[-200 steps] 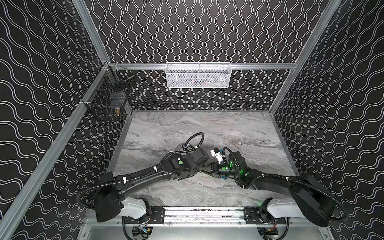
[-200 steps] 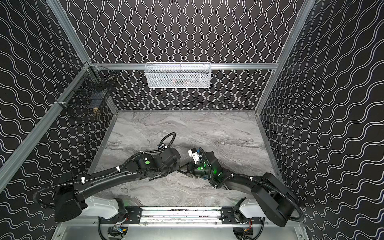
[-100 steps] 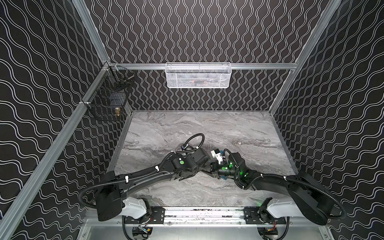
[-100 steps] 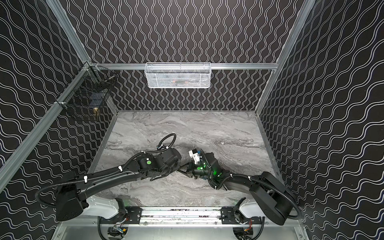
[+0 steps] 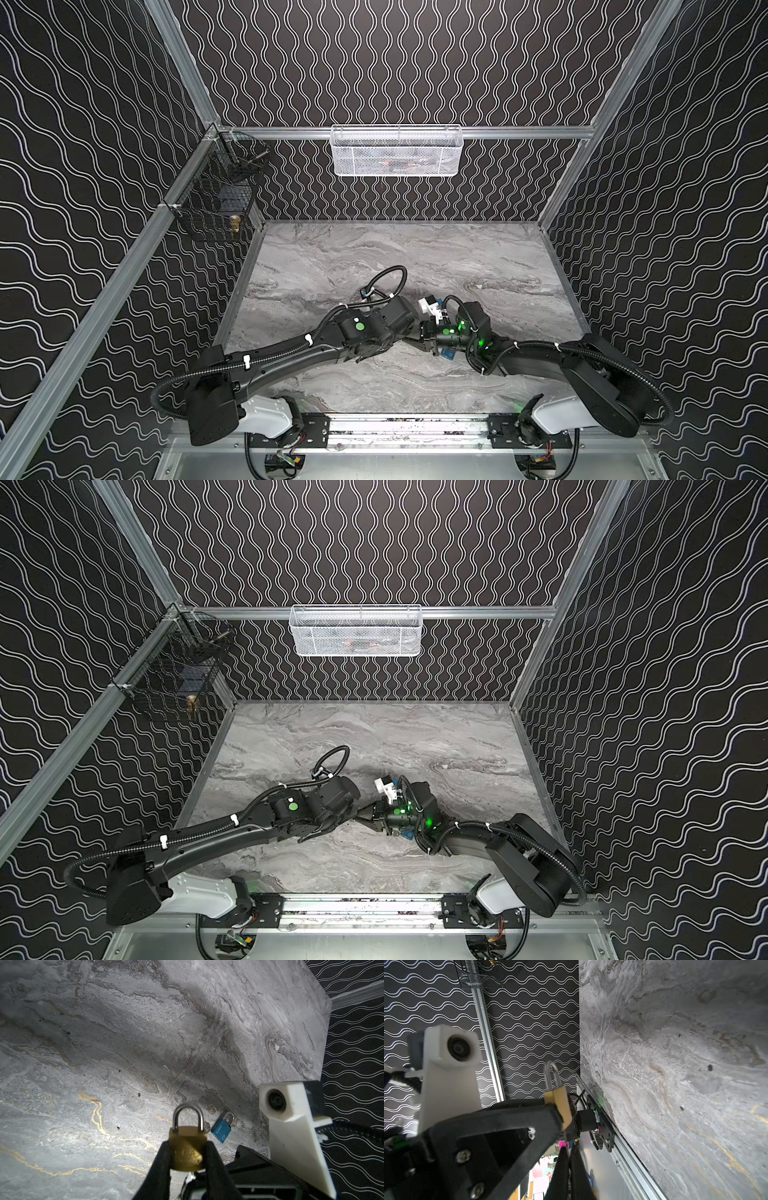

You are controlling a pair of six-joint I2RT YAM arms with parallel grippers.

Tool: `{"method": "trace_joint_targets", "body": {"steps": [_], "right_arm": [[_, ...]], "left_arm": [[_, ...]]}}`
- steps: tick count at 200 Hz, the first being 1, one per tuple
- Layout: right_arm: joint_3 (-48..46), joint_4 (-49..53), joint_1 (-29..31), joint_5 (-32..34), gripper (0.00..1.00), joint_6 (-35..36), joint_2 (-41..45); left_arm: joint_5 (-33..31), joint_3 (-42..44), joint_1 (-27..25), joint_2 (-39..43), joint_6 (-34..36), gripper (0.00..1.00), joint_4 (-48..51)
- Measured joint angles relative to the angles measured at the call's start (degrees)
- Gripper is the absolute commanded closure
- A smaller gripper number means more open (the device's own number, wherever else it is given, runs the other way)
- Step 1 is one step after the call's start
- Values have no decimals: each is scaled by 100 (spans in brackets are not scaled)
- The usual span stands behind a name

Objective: Unlock with the key

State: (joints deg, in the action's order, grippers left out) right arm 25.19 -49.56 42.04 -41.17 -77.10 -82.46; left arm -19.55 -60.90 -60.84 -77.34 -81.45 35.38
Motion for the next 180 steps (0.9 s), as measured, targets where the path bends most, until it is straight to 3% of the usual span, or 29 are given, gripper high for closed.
{"method": "trace_joint_targets", "body": {"steps": [180], "right_arm": [[334, 684, -251, -546, 100, 721, 306]], "left_arm": [[-66, 90, -42, 415, -138, 100, -94]]}}
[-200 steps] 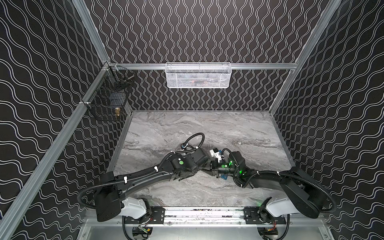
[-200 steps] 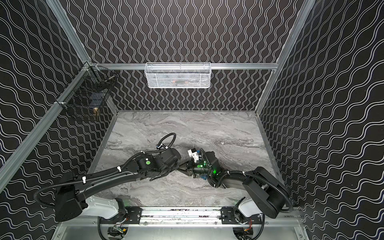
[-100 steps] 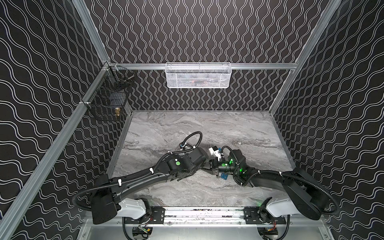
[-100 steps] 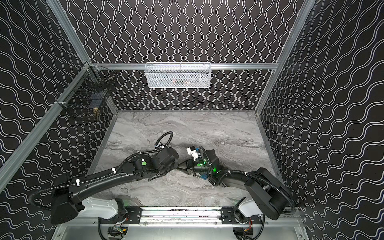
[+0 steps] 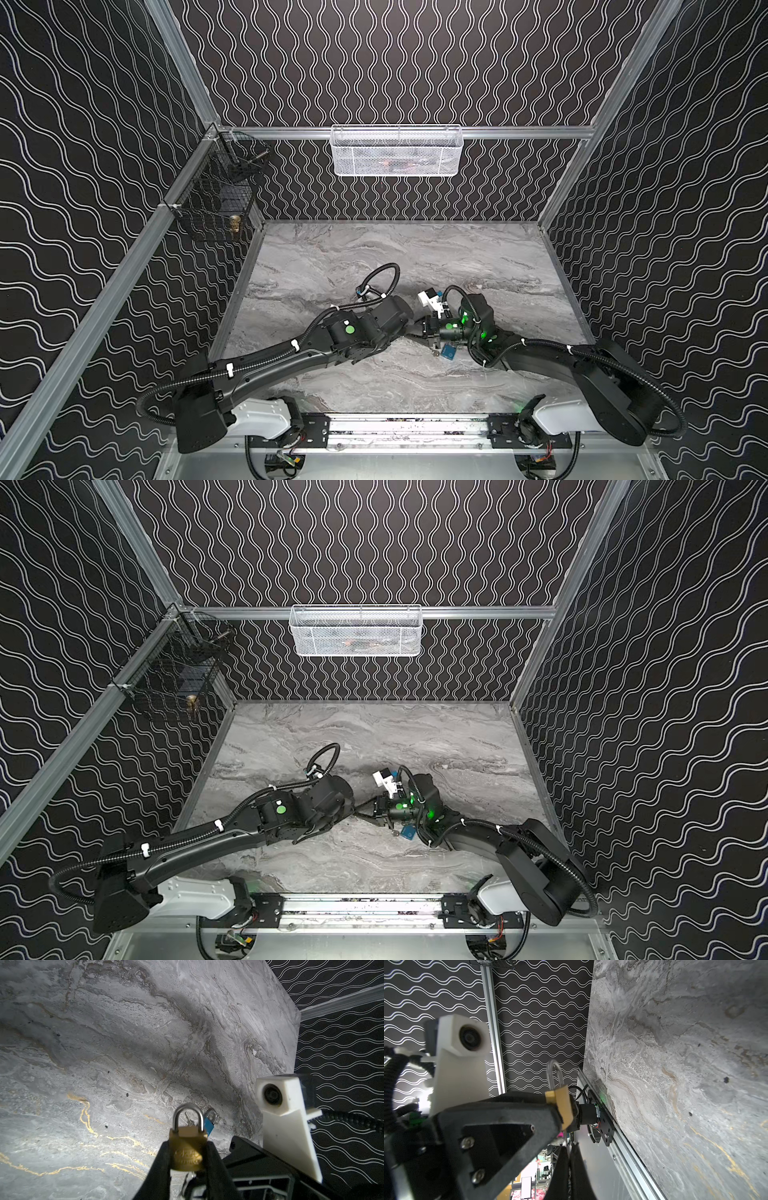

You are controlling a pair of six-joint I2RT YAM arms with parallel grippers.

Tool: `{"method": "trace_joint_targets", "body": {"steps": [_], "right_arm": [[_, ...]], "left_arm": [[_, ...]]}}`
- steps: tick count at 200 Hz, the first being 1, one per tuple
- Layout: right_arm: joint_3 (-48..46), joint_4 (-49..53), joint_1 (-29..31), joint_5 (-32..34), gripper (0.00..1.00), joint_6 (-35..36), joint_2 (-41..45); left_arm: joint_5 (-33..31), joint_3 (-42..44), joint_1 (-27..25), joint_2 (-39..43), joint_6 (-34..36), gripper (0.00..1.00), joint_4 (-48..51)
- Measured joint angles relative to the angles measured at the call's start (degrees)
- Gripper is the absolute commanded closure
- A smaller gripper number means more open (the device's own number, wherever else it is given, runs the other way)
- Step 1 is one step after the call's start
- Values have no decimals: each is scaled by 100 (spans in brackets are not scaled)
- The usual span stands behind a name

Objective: Unlock with the key

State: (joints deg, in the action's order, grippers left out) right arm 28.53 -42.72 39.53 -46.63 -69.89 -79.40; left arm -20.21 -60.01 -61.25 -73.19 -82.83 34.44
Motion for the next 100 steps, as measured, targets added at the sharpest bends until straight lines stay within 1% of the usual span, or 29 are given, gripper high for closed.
{"method": "trace_joint_targets", "body": {"steps": [70, 100], "right_arm": [[83, 636, 7, 81, 100, 295, 299], [72, 710, 87, 192, 100, 245, 345]], "left_arm": [[-4, -70, -17, -35, -424, 100, 11], [-11, 90, -24, 57, -662, 100, -129]]}}
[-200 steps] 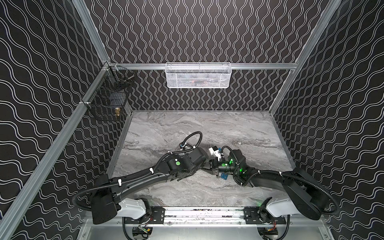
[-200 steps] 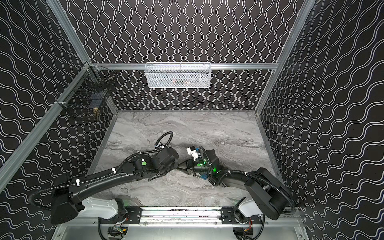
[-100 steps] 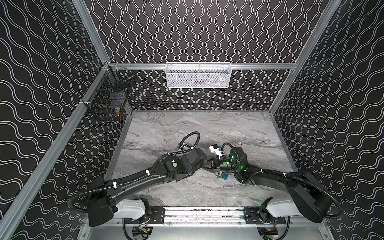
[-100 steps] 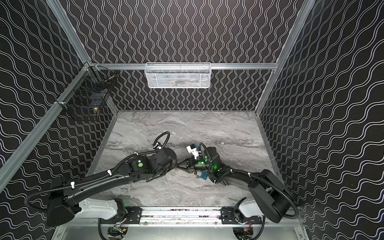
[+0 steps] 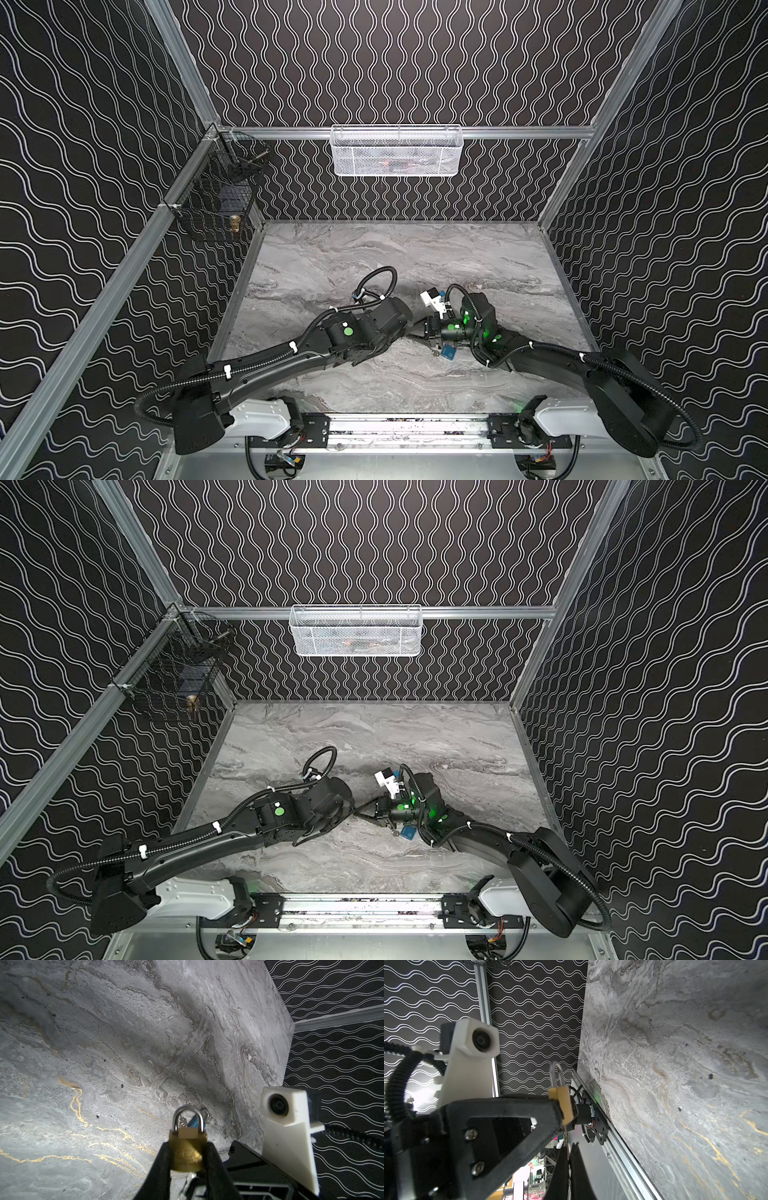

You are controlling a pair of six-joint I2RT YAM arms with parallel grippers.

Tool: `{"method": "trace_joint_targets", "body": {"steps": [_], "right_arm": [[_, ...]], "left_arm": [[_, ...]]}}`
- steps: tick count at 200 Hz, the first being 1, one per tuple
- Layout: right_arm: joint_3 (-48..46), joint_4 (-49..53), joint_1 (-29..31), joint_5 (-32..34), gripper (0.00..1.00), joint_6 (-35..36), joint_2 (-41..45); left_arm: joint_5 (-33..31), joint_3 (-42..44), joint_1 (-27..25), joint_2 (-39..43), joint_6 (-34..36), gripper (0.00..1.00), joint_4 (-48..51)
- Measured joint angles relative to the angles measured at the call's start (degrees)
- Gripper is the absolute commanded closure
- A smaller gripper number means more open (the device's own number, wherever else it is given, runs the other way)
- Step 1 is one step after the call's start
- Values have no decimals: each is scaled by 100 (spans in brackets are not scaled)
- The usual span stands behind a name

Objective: Unlock with the key

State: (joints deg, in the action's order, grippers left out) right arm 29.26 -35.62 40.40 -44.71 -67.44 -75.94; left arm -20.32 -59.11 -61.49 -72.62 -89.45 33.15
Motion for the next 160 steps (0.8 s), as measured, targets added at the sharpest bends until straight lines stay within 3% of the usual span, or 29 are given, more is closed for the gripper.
{"method": "trace_joint_targets", "body": {"steps": [57, 160], "right_arm": [[7, -426, 227, 289, 100, -544, -245], [271, -129, -11, -127, 100, -442, -260]], "left_arm": [[-175, -203, -7, -184, 136, 100, 219], [-328, -66, -46, -9, 107, 100, 177]]}}
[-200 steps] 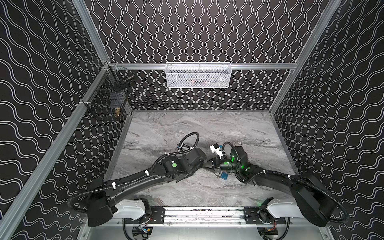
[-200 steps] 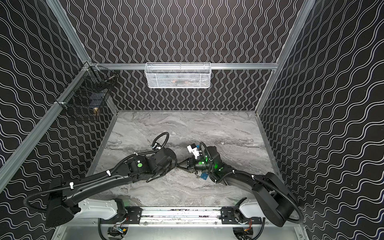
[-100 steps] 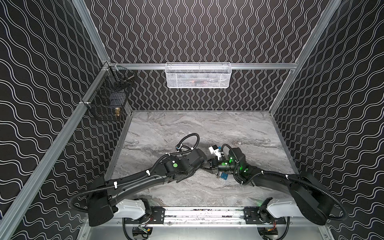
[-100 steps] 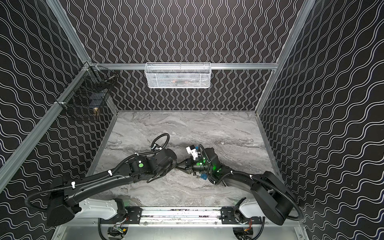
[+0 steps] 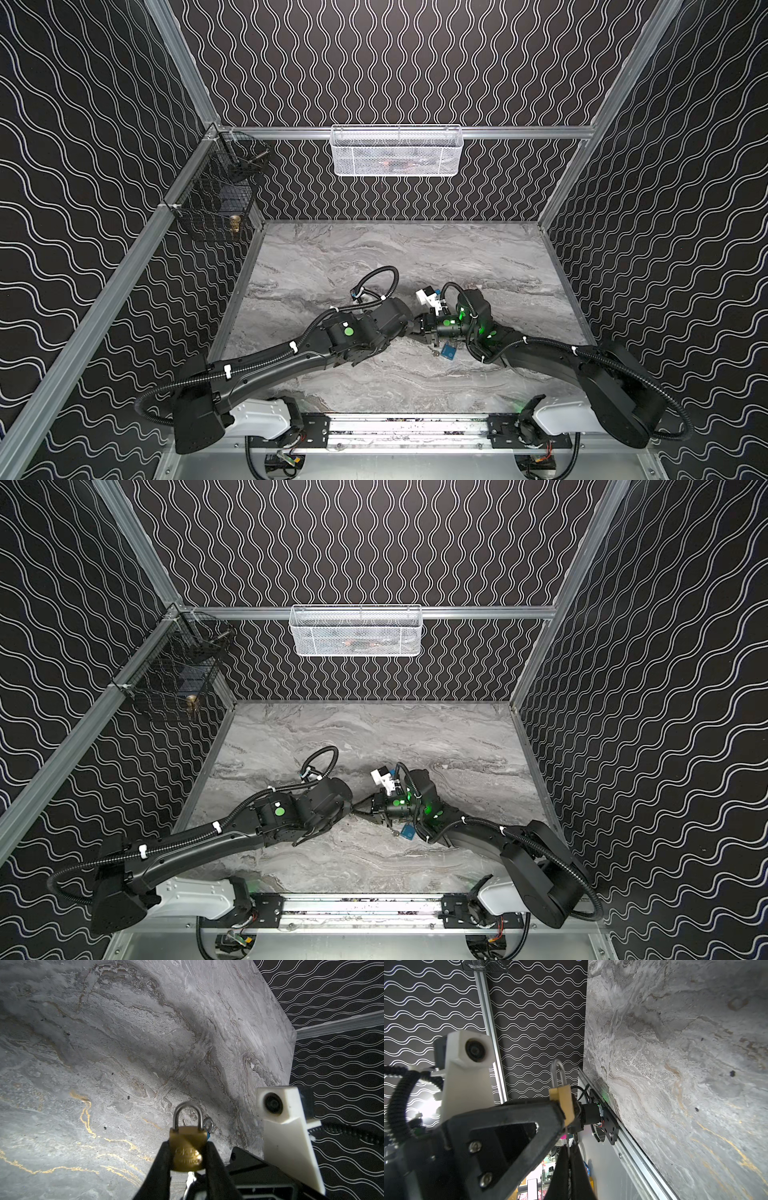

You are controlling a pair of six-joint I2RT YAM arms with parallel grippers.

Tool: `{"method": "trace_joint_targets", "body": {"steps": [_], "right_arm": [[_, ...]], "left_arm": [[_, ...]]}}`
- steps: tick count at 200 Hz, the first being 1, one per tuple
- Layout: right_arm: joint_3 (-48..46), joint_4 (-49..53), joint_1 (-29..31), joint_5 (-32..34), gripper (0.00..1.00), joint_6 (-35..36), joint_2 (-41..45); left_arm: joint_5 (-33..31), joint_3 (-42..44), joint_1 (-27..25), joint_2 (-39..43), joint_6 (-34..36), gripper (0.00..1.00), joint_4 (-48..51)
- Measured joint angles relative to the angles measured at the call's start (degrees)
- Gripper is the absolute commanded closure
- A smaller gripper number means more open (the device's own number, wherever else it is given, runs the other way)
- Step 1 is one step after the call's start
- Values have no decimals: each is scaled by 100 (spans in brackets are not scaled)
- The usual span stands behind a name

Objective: Unlock with the key

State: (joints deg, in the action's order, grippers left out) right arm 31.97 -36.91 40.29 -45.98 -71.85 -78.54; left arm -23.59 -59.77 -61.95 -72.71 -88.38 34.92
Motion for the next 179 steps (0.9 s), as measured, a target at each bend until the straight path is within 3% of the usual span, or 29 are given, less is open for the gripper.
{"method": "trace_joint_targets", "body": {"steps": [80, 179], "right_arm": [[87, 52, 282, 157, 100, 120, -68], [409, 999, 166, 146, 100, 774, 79]], "left_arm": [[-4, -57, -11, 15, -201, 100, 131], [-79, -378, -11, -249, -210, 100, 525]]}}
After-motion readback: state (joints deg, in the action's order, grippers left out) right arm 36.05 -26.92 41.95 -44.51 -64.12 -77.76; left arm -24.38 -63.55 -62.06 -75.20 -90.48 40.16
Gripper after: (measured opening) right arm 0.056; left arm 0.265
